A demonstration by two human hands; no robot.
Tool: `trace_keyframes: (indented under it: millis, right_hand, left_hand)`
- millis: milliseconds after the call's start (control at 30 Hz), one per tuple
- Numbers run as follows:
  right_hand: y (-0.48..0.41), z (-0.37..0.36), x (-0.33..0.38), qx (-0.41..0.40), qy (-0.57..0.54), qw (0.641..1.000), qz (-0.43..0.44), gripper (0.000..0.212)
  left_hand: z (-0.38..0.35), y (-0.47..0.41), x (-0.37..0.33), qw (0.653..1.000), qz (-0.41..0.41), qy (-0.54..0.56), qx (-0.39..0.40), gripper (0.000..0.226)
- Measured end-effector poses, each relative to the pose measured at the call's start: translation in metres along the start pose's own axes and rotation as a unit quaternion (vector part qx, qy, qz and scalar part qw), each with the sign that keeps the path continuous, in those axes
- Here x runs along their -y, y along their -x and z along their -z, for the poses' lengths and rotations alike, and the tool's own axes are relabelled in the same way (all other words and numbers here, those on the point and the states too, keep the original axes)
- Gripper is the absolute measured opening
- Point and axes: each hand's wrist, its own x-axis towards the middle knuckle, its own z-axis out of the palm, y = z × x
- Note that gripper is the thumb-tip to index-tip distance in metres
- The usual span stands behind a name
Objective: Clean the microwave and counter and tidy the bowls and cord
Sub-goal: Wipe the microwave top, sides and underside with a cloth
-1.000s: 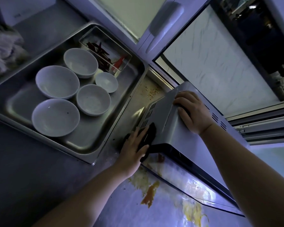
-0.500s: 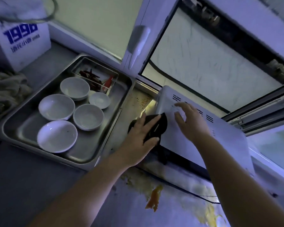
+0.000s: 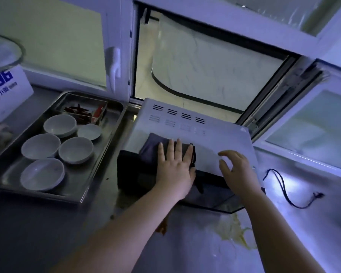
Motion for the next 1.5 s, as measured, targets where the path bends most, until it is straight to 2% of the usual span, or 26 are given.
trace_keyframes:
  millis: [167,300,400,467,600,767,900,967,1033,1100,1200,1333,1433,1500]
  right_hand:
    - [0.018,0.013,-0.022,-0.007,-0.013,1.0,-0.007,0.027]
    - [0.024,0.017,-0.024,-0.007,-0.013,1.0,0.007,0.027]
    - [0.025,0.013,-0.02,-0.004,-0.031,0.999,0.014,0.026]
    - [0.026,0.007,-0.014,0.001,-0.048,0.999,0.017,0.026]
    - [0.029,0.0,-0.008,-0.003,-0.055,0.998,0.02,0.026]
    - [0.033,-0.007,-0.01,-0.047,-0.083,0.995,-0.022,0.027]
    - [0.027,-0.005,-0.008,-0.086,-0.051,0.995,-0.025,0.026]
    - [0.017,-0.006,0.004,-0.042,-0.025,0.999,-0.001,0.032]
    - [0.012,-0.017,0.021,0.025,0.013,1.0,0.008,0.044]
    - [0.015,-0.033,0.034,0.056,0.084,0.995,-0.015,0.054]
    - [0.029,-0.055,0.04,0.026,0.171,0.984,-0.036,0.065]
    - [0.051,-0.073,0.036,-0.051,0.179,0.982,-0.033,0.052]
    - [0.078,-0.099,0.027,-0.1,0.147,0.984,-0.022,0.057]
    - [0.09,-0.117,0.034,-0.12,0.099,0.987,-0.051,0.063]
  left_hand:
    - [-0.011,-0.008,-0.073,0.999,-0.014,-0.007,0.04,0.063]
    - [-0.004,-0.007,-0.043,0.998,-0.054,0.042,0.004,0.057]
    - [0.005,-0.008,0.0,0.996,-0.083,0.003,-0.007,0.054]
    - [0.007,-0.011,0.016,0.997,-0.068,-0.027,0.002,0.054]
    - [0.0,-0.005,-0.001,0.999,-0.018,-0.042,-0.014,0.053]
    - [-0.01,0.005,-0.049,0.996,-0.082,-0.026,0.025,0.053]
    - [0.007,-0.012,-0.015,0.99,-0.128,0.047,-0.039,0.045]
    - [0.013,-0.022,0.01,0.986,-0.156,0.021,-0.051,0.045]
    - [0.012,-0.024,0.023,0.985,-0.172,-0.013,-0.021,0.053]
    - [0.006,-0.02,0.027,0.984,-0.174,-0.025,0.013,0.058]
    - [0.002,-0.013,0.038,0.98,-0.196,-0.017,-0.02,0.058]
    - [0.006,-0.01,0.073,0.968,-0.213,0.053,-0.123,0.051]
    - [0.011,-0.015,0.088,0.957,-0.259,0.045,-0.124,0.048]
    - [0.016,-0.025,0.088,0.949,-0.297,0.031,-0.097,0.05]
